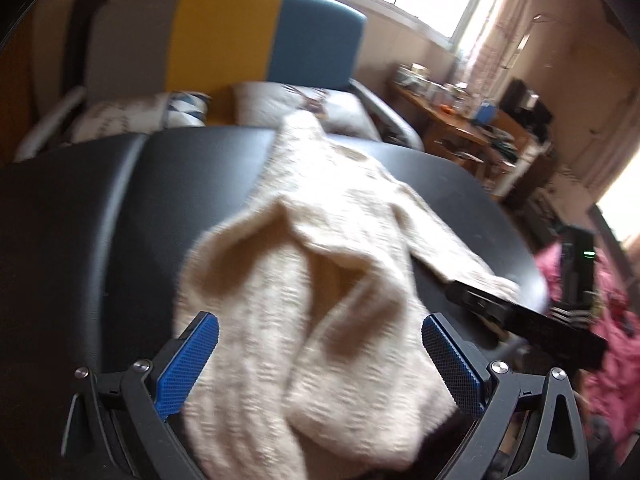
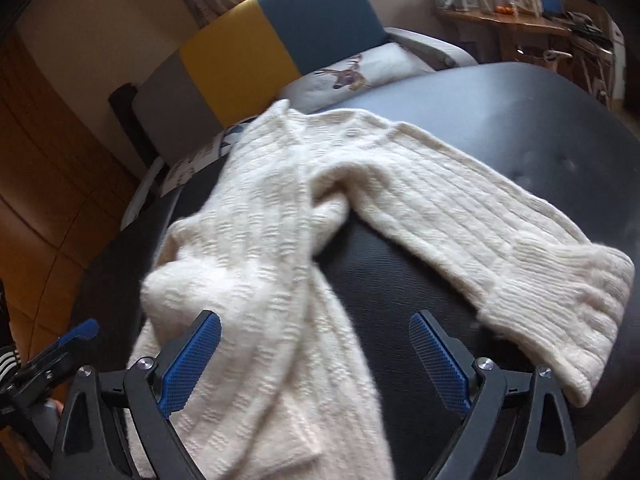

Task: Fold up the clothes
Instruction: 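Grasp the cream sweater with the left gripper and lift it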

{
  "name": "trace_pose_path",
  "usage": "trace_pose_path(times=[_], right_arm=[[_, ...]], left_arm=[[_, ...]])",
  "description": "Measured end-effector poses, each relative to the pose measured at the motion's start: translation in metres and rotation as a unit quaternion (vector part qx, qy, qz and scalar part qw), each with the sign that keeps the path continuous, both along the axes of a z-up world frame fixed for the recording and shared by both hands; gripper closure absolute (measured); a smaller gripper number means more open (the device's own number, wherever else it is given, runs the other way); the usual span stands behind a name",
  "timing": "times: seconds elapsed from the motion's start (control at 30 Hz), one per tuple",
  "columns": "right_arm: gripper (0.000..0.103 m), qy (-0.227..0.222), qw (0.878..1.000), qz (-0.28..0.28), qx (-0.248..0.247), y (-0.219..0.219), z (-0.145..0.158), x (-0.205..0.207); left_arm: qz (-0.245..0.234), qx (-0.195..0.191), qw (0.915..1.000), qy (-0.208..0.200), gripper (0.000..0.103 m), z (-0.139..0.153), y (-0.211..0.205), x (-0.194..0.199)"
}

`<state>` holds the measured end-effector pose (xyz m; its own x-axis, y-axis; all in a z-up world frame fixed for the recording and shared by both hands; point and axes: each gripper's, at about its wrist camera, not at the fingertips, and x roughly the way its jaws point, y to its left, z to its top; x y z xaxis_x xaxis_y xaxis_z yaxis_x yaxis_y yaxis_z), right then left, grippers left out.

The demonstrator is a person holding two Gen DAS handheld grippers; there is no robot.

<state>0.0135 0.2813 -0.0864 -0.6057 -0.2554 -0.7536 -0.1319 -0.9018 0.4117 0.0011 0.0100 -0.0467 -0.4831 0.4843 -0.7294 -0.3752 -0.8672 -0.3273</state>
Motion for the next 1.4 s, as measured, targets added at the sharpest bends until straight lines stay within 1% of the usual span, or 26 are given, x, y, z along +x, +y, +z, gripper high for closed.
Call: trace_pose_path(times=[0.07,0.13,0.23,0.27,0.3,0.33,0.37,0.4,0.5,0.57,0.63,0.7,0.77,0.8,0.83,0.87,0.9,0.93,1.0,1.07,1.1,1.17,1.23,1.3,1.33,1.4], right_arm=[[0.005,-0.011,0.999,-0.037,-0.003,0.026,-0.005,0.008],[0.005,-0.018,0.998,-0.067,-0.001,0.049,-0.009,0.015],[0.005,-0.022,0.996,-0.091,-0.003,0.071,-0.013,0.022],[0.005,-0.023,0.995,-0.093,-0.007,0.076,-0.015,0.023],[0.005,-0.025,0.995,-0.095,-0.010,0.081,-0.018,0.024],[0.005,-0.027,0.995,-0.095,-0.012,0.083,-0.020,0.025],[0.005,-0.028,0.995,-0.094,-0.013,0.083,-0.023,0.025],[0.005,-0.030,0.995,-0.092,-0.011,0.082,-0.026,0.025],[0.005,-0.028,0.996,-0.081,0.004,0.078,-0.029,0.027],[0.005,-0.026,0.997,-0.076,0.010,0.075,-0.031,0.027],[0.005,-0.025,0.997,-0.074,0.008,0.074,-0.032,0.025],[0.005,-0.025,0.997,-0.072,0.006,0.074,-0.033,0.023],[0.005,-0.025,0.997,-0.072,0.010,0.072,-0.033,0.022],[0.005,-0.025,0.997,-0.072,0.013,0.072,-0.033,0.021],[0.005,-0.026,0.997,-0.072,0.015,0.071,-0.033,0.021],[0.005,-0.026,0.997,-0.072,0.018,0.070,-0.033,0.020],[0.005,-0.027,0.997,-0.072,0.020,0.070,-0.033,0.020],[0.005,-0.025,0.997,-0.071,0.023,0.069,-0.032,0.020],[0.005,-0.018,0.997,-0.066,0.030,0.067,-0.027,0.018],[0.005,-0.010,0.997,-0.056,0.043,0.064,-0.020,0.011],[0.005,-0.006,0.997,-0.052,0.050,0.062,-0.016,0.006],[0.005,-0.001,0.996,-0.039,0.074,0.055,-0.008,-0.006],[0.005,0.001,0.995,-0.026,0.096,0.047,-0.002,-0.020],[0.005,-0.003,0.994,-0.012,0.112,0.038,0.000,-0.035],[0.005,-0.008,0.993,-0.004,0.118,0.033,0.000,-0.042],[0.005,-0.019,0.992,0.010,0.124,0.022,-0.003,-0.054]], left_arm=[[-0.045,0.035,0.9983,-0.005,0.001,0.004,0.012,0.005],[-0.082,0.027,0.9961,0.014,0.001,0.012,0.033,0.012],[-0.155,-0.004,0.9875,0.027,0.001,0.016,0.074,0.022],[-0.176,-0.025,0.9835,0.033,0.002,0.013,0.087,0.028],[-0.192,-0.046,0.9795,0.037,0.008,0.007,0.099,0.032],[-0.206,-0.067,0.9757,0.030,0.018,-0.001,0.108,0.035],[-0.214,-0.085,0.9730,0.019,0.022,-0.011,0.112,0.034],[-0.215,-0.102,0.9712,0.005,0.026,-0.022,0.113,0.033],[-0.204,-0.142,0.9683,-0.028,0.029,-0.050,0.104,0.031],[-0.189,-0.160,0.9680,-0.039,0.029,-0.064,0.093,0.027],[-0.175,-0.196,0.9646,-0.027,0.030,-0.070,0.088,0.030],[-0.172,-0.233,0.9571,-0.016,0.031,-0.078,0.089,0.031],[-0.171,-0.256,0.9515,0.004,0.046,-0.082,0.091,0.037],[-0.166,-0.253,0.9530,0.006,0.068,-0.081,0.088,0.037],[-0.161,-0.250,0.9548,0.007,0.078,-0.081,0.086,0.036],[-0.149,-0.227,0.9625,0.000,0.083,-0.076,0.078,0.033],[-0.138,-0.189,0.9722,-0.013,0.087,-0.069,0.069,0.027],[-0.127,-0.150,0.9802,-0.026,0.089,-0.062,0.059,0.022],[-0.101,-0.059,0.9925,-0.035,0.090,-0.039,0.029,0.007],[-0.063,0.021,0.9972,-0.036,0.092,-0.013,-0.006,-0.010],[-0.039,0.055,0.9972,-0.032,0.092,0.000,-0.025,-0.020],[0.022,0.096,0.9950,-0.013,0.092,0.024,-0.070,-0.039],[0.091,0.095,0.9912,0.010,0.092,0.042,-0.113,-0.054],[0.145,0.071,0.9867,0.017,0.092,0.045,-0.153,-0.067],[0.170,0.032,0.9849,0.013,0.092,0.041,-0.165,-0.071],[0.219,-0.045,0.9748,0.005,0.091,0.031,-0.191,-0.080]])
